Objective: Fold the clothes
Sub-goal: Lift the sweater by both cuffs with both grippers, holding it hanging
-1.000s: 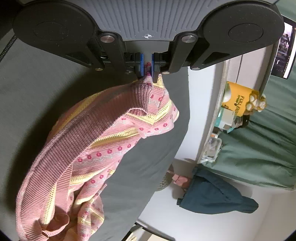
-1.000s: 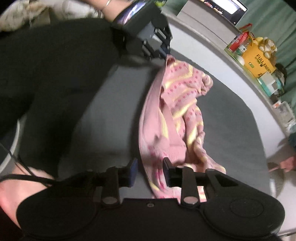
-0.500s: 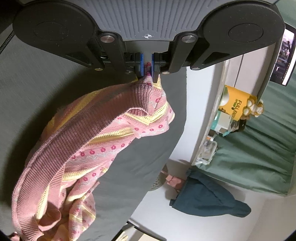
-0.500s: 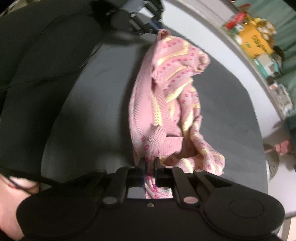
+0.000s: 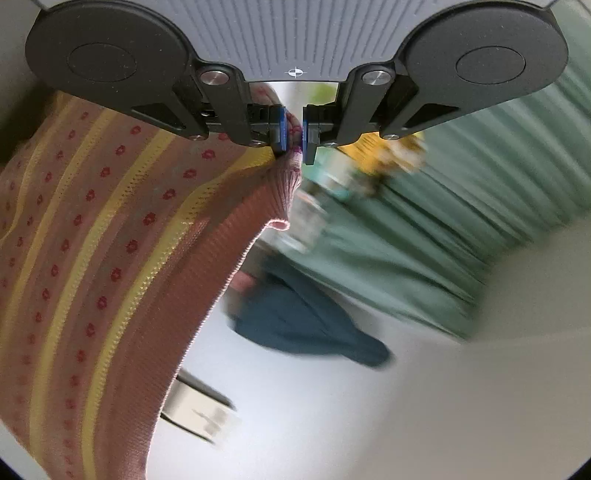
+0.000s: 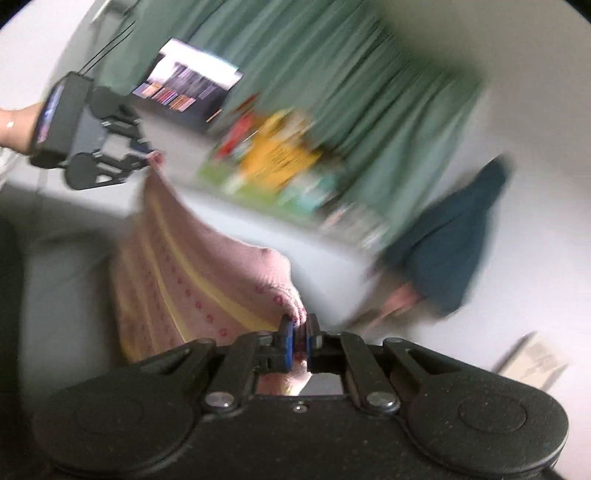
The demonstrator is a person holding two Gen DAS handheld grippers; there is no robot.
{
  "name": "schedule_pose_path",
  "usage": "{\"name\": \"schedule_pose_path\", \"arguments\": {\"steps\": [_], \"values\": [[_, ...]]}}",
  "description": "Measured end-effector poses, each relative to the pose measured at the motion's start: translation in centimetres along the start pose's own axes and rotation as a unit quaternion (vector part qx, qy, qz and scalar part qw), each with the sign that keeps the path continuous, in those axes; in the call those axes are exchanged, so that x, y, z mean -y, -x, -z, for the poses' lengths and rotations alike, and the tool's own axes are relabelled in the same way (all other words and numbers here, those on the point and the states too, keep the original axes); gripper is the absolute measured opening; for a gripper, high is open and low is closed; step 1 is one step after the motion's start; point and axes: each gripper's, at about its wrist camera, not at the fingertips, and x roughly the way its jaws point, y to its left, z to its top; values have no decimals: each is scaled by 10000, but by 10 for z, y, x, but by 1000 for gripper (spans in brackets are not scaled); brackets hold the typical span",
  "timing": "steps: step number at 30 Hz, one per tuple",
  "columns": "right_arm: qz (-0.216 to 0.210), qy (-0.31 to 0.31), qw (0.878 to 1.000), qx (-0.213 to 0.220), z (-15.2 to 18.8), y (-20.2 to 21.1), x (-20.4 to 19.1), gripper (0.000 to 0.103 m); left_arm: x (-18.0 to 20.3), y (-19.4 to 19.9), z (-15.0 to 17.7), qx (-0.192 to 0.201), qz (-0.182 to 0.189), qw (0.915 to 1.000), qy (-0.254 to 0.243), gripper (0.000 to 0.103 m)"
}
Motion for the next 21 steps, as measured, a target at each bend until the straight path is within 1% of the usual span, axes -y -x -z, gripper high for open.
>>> {"name": "schedule_pose_path", "arguments": {"steps": [2,4,5,7,8,10,11,12,14,16,17,19,20,21], "values": [[590,48,9973,429,-19,26,20,6,-33,11,-25,350,-408,9985,59,8],[1227,112,9883,901,-41,51,39,7,-63,24,-50,686,-756,9947,108,8],[1537,141,9815,1132,-52,63,49,7,-80,32,-64,874,-917,9918,157,8],[2129,151,9636,1613,-71,87,67,7,-111,47,-88,1219,-1200,9847,335,8],[2410,134,9524,1860,-80,100,74,7,-128,56,-100,1416,-1345,9794,509,8],[2949,69,9262,2350,-94,124,85,7,-159,75,-120,1789,-1519,9673,961,8],[3172,71,9147,2503,-99,133,89,7,-173,83,-128,1952,-1559,9610,1187,7],[3168,58,9160,2461,-101,135,93,7,-181,86,-133,2016,-1393,9593,1405,7],[3121,17,9205,2351,-104,136,100,7,-185,78,-135,1970,-703,9623,1739,8],[2667,-165,9438,1944,-95,118,110,7,-186,69,-136,1887,-41,9610,2021,8],[2535,-206,9518,1714,-88,108,113,7,-178,59,-131,1745,163,9640,2000,8],[2551,-173,9566,1399,-75,90,115,7,-161,39,-123,1452,542,9687,1941,8],[2483,-188,9606,1238,-68,79,118,7,-150,26,-117,1283,629,9715,1892,8],[2397,-206,9647,1071,-61,67,121,7,-143,11,-113,1143,764,9710,1954,8]]}}
